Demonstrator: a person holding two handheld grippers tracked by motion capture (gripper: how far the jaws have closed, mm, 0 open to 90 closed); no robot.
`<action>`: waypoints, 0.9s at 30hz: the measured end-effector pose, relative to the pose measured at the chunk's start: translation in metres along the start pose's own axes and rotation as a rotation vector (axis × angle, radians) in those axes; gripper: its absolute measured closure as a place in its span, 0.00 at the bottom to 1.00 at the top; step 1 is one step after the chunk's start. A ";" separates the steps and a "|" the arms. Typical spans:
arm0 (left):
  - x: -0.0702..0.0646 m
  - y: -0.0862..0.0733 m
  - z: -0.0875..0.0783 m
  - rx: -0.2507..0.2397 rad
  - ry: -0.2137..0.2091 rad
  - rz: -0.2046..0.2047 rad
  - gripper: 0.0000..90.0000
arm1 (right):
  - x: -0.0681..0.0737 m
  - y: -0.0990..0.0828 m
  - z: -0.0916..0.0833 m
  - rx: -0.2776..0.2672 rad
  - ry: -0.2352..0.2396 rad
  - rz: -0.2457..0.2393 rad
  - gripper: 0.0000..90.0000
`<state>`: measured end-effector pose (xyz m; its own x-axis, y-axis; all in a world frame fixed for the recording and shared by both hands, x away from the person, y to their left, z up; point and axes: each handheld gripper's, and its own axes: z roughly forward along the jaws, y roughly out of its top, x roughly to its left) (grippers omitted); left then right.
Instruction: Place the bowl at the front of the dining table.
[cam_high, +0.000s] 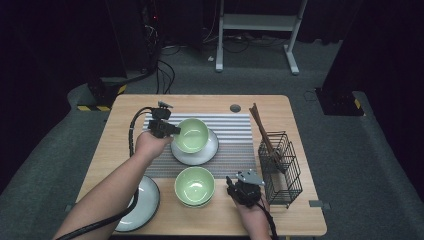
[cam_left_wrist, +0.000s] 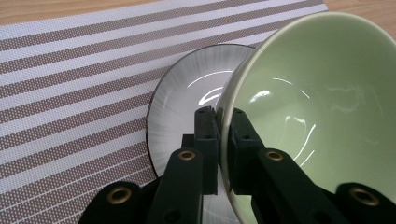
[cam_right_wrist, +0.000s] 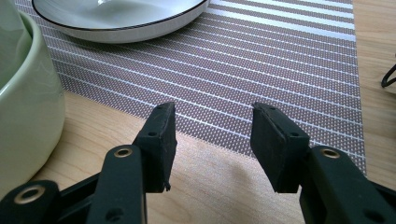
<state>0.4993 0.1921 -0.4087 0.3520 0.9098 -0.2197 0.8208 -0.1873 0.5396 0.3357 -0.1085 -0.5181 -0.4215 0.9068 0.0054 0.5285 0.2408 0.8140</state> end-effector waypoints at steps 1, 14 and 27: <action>0.000 0.000 0.001 -0.003 0.000 -0.005 0.94 | 0.000 0.000 0.000 0.000 0.000 0.000 0.56; -0.001 -0.001 0.014 0.029 -0.007 -0.009 0.94 | -0.001 -0.001 0.000 0.000 0.001 0.006 0.56; 0.004 -0.004 0.022 0.044 0.005 -0.028 0.94 | -0.001 -0.001 -0.001 0.000 0.001 0.008 0.56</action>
<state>0.5074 0.1881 -0.4300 0.3267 0.9168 -0.2298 0.8493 -0.1780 0.4970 0.3354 -0.1101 -0.5184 -0.4181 0.9083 0.0131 0.5323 0.2333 0.8138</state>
